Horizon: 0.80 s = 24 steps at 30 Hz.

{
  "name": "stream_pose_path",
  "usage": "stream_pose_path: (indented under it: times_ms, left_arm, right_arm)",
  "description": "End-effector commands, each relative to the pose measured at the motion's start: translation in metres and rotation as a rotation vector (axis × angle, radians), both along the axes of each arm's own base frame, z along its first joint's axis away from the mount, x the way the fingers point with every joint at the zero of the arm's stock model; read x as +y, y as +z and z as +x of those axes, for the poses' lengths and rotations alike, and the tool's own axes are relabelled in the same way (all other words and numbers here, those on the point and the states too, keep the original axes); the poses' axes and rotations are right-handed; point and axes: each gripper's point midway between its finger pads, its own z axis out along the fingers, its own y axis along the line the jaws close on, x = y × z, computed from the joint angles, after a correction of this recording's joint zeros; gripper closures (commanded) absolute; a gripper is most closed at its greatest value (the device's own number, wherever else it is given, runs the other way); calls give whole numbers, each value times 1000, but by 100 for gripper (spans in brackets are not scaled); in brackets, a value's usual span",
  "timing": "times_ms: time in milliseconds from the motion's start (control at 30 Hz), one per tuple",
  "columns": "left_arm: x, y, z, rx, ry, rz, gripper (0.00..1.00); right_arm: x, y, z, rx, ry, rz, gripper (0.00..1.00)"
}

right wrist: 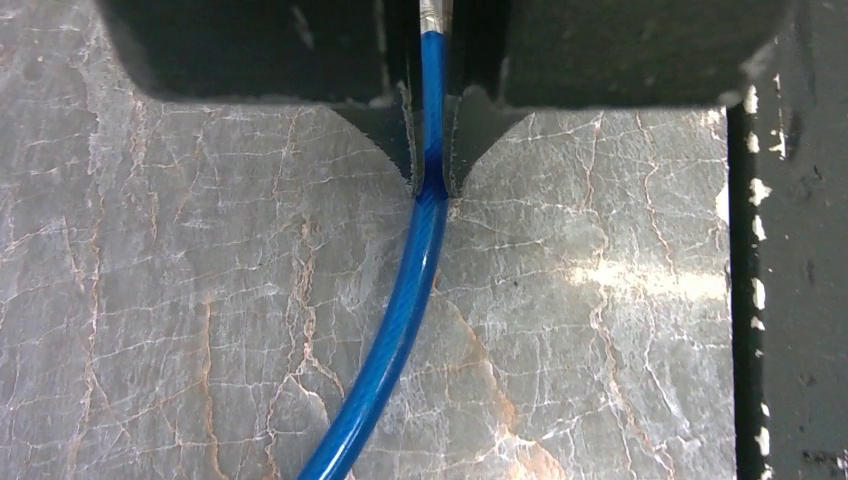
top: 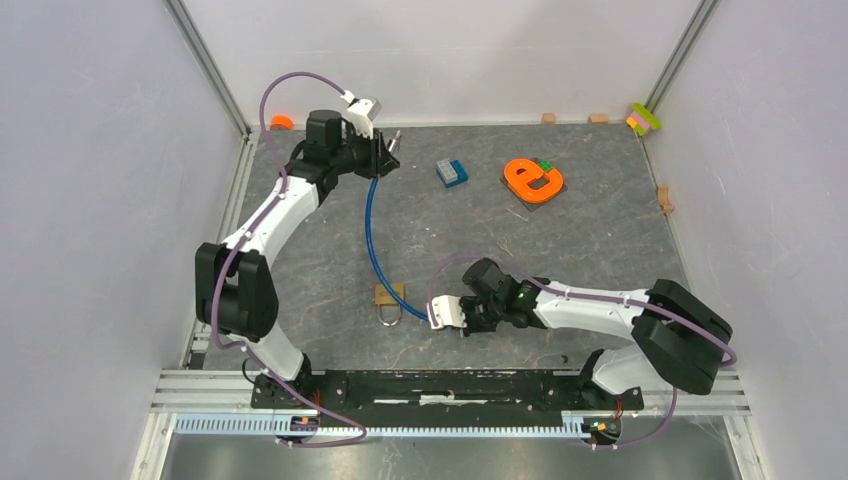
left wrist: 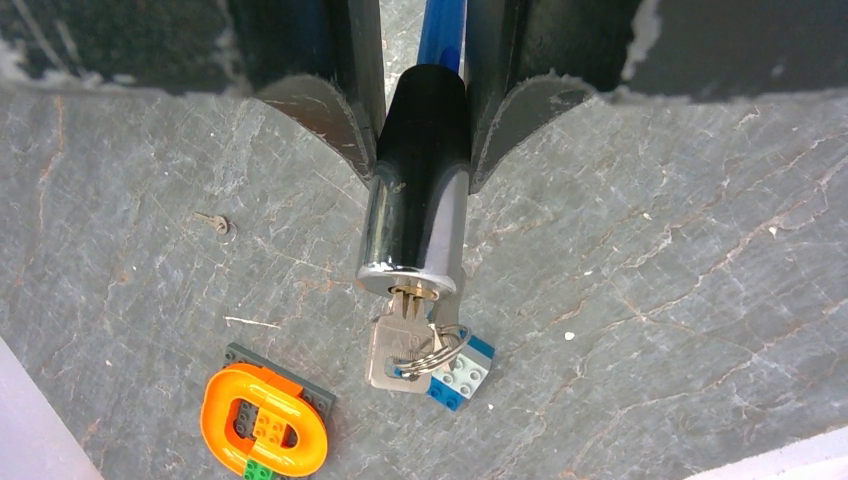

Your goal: Unlock with the key

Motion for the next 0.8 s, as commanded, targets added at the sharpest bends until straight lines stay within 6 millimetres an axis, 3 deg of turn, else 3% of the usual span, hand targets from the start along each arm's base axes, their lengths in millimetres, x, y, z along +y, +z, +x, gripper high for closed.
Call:
stream_pose_path:
  times_ms: [0,167,333,467,633,767]
  left_arm:
    - [-1,30,-5,-65,-24,-69,98]
    - [6,28,-8,-58,-21,-75,98]
    - [28,32,-2,-41,28,-106,98]
    - [53,31,7,-12,98,-151,98]
    - [83,17,22,16,208,-202,98]
    - [94,-6,34,39,280,-212,98]
  right_arm:
    - [-28,-11,8,-47,-28,-127,100]
    - [-18,4,16,-41,-25,-93,100]
    - [-13,37,53,-101,-86,-32,100]
    - [-13,65,92,-160,-142,-1,100]
    - [-32,94,165,-239,-245,-7,100]
    - [-42,99,211,-271,-305,-23,100]
